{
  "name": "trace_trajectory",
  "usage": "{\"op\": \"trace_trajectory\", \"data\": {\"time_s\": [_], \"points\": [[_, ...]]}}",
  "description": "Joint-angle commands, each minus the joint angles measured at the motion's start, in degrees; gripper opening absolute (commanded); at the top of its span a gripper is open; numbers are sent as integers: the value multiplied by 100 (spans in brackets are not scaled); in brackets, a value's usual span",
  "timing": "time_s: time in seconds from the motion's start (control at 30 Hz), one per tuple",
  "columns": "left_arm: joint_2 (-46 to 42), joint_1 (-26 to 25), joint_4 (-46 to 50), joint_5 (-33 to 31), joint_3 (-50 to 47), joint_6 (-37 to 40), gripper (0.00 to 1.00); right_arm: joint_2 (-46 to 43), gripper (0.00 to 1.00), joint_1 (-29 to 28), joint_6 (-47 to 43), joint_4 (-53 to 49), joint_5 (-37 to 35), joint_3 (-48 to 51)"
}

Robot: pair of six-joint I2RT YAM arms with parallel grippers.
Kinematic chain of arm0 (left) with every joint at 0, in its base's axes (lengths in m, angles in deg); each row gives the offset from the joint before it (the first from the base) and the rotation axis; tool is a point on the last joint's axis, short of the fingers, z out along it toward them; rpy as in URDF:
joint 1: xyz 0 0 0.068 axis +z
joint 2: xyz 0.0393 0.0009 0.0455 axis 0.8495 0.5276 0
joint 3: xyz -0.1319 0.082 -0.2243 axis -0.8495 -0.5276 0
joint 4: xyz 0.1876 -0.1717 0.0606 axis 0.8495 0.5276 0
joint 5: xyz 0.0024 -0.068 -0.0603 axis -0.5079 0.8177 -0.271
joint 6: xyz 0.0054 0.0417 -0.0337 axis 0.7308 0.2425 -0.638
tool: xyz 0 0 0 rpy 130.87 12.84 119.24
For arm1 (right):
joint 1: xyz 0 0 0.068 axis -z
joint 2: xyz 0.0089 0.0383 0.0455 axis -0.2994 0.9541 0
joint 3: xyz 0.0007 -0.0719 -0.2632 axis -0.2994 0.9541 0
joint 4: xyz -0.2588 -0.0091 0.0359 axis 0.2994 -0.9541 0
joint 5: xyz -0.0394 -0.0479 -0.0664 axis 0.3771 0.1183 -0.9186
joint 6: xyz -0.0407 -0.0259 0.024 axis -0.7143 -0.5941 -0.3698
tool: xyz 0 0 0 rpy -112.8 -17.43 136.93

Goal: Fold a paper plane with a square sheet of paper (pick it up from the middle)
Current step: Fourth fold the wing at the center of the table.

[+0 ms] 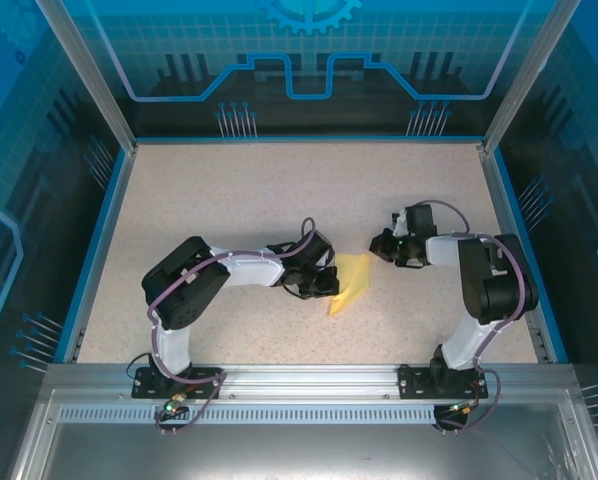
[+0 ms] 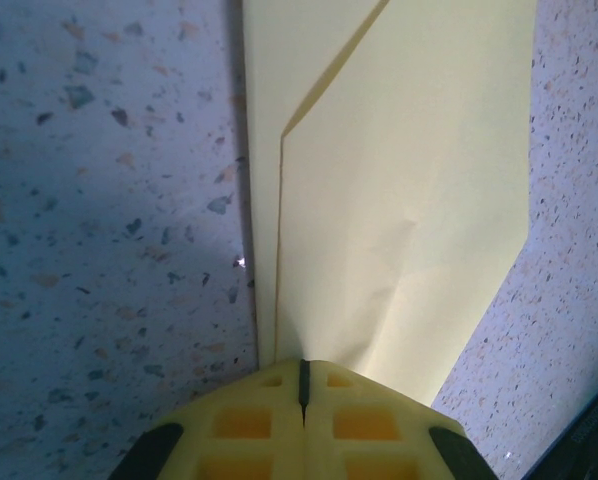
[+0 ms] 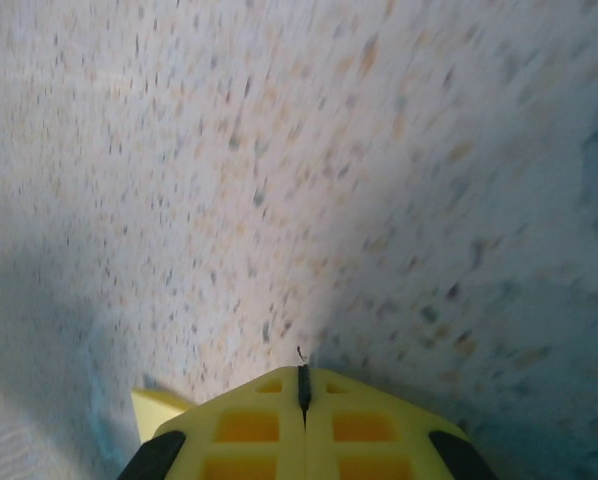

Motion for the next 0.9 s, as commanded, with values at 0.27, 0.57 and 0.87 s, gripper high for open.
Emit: {"op": "trace_trajectory", "data": {"time_s": [0.27,0.57,0.87], "points": [[477,-166,1231,-272,-226,243,0,-950,4,-306,-116,-605,448,209],[448,-158,1238,-315,-104,229,0,-1133,3,-1434,195,-639,590,695],[363,-159,1316,-327,154,334,0,-600,2,-1591,144,-744,276,754]]}}
